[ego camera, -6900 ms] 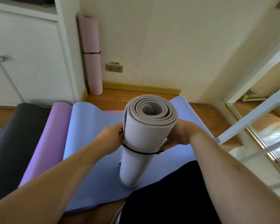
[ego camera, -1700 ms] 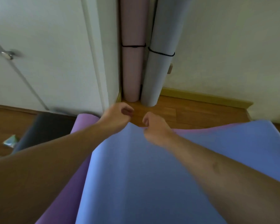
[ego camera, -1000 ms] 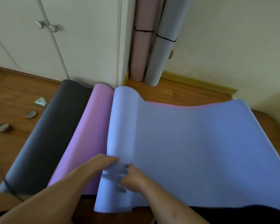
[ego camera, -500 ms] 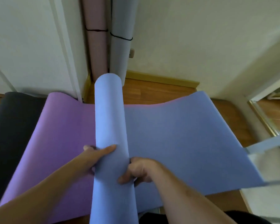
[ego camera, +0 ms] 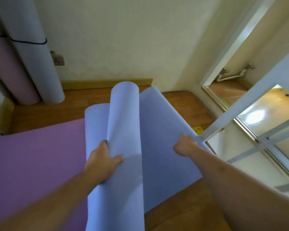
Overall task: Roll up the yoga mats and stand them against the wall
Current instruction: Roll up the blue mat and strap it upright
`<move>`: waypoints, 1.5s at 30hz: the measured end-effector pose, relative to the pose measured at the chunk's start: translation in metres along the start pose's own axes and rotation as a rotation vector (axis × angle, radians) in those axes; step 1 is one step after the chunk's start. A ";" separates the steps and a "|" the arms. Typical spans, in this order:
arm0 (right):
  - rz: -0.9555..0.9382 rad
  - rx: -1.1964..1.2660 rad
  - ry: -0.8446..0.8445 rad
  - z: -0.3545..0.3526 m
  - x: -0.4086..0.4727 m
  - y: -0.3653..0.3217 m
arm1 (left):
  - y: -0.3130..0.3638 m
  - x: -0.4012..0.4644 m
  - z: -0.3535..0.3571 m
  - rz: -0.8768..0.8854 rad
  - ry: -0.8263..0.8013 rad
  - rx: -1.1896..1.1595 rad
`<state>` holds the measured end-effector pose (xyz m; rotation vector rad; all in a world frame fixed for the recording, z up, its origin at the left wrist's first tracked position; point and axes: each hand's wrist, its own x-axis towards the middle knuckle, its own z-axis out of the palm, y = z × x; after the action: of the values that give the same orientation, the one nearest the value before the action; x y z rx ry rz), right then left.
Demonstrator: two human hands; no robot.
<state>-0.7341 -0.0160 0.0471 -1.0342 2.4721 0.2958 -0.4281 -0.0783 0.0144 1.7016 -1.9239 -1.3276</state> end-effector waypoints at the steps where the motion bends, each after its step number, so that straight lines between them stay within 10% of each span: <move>1: 0.103 0.033 0.057 0.005 0.015 0.028 | 0.001 0.004 0.011 0.007 -0.001 0.016; 5: 0.421 0.164 0.052 0.040 0.067 0.116 | -0.002 0.016 0.042 0.022 -0.008 0.106; 15: 0.480 0.198 0.031 0.070 0.085 0.127 | -0.018 0.011 0.024 0.054 -0.028 0.254; 30: -0.407 0.502 0.086 -0.014 -0.062 -0.008 | 0.034 -0.044 -0.062 0.217 0.063 0.393; 41: -0.845 1.701 -0.014 -0.100 -0.284 -0.140 | 0.150 -0.204 -0.310 0.624 0.545 0.762; 45: -0.738 1.956 -0.185 -0.054 -0.329 -0.196 | 0.179 -0.267 -0.368 0.735 0.691 0.971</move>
<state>-0.4057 0.0325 0.2463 -0.6550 0.9638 -1.7027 -0.2126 -0.0267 0.4495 1.1858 -2.4235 0.4884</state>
